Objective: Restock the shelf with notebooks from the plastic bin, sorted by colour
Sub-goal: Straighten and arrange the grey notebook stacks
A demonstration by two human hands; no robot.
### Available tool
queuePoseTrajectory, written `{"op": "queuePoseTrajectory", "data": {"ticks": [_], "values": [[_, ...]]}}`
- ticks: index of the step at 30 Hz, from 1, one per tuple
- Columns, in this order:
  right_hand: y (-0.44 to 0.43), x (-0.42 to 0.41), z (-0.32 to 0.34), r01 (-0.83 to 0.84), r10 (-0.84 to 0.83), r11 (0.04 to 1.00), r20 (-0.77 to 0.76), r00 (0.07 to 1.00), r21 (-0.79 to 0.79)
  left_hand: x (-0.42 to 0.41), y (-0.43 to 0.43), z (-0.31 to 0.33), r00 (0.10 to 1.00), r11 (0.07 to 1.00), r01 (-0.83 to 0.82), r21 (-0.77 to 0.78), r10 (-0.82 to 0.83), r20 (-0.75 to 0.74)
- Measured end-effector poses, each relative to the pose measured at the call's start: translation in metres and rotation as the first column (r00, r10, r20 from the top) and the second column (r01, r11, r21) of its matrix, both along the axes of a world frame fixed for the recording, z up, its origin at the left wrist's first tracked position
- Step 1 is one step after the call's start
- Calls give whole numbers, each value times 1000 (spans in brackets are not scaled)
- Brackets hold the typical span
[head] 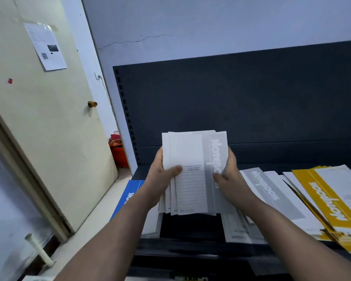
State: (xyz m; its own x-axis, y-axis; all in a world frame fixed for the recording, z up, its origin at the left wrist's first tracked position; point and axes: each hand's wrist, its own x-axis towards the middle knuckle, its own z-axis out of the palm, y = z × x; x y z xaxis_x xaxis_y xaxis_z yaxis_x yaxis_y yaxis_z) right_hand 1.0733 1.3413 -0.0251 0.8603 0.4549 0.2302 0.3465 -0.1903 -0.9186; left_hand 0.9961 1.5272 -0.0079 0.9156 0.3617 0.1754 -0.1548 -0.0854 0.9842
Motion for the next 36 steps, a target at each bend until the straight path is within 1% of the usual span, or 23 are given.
{"op": "queuePoseTrajectory", "data": {"ticks": [2, 4, 8, 10, 13, 16, 20, 24, 26, 30, 33, 36], "values": [[3, -3, 2, 35, -35, 999, 68, 997, -3, 2, -1, -5, 1000, 999, 11, 51, -13, 23], [4, -5, 0, 72, -71, 997, 97, 993, 2, 3, 0, -8, 998, 997, -6, 81, 1, 66], [7, -7, -4, 126, -139, 986, 122, 983, 105, 4, 1, -5, 987, 996, -41, 77, 28, 160], [7, -9, -10, 125, -138, 987, 125, 982, 103, 3, 3, -10, 989, 997, -50, 61, 41, 140], [8, -12, -21, 77, -80, 996, 87, 993, 38, 2, 4, -27, 997, 997, -55, 53, 52, 62], [14, -13, -23, 27, -32, 996, 64, 997, 80, 5, 2, -33, 997, 994, -69, 85, 66, 29], [18, -11, -23, 83, -87, 993, 54, 995, 80, 5, -3, -30, 997, 994, -77, 72, 75, 33], [15, -9, -23, 138, -147, 985, 79, 986, 108, 5, -6, -25, 994, 996, -77, 39, 73, 84], [12, -7, -20, 131, -141, 986, 91, 986, 102, 5, -5, -24, 995, 998, -56, 34, 53, 82], [9, -12, -22, 75, -84, 991, 83, 993, 107, 0, -3, -33, 999, 996, -30, 86, 26, 41], [9, -17, -26, 77, -90, 989, 97, 991, 129, -1, -5, -39, 999, 995, -32, 95, 31, 11], [11, -22, -28, 86, -97, 990, 103, 990, 112, -3, -8, -41, 999, 991, -51, 122, 50, 9]]}}
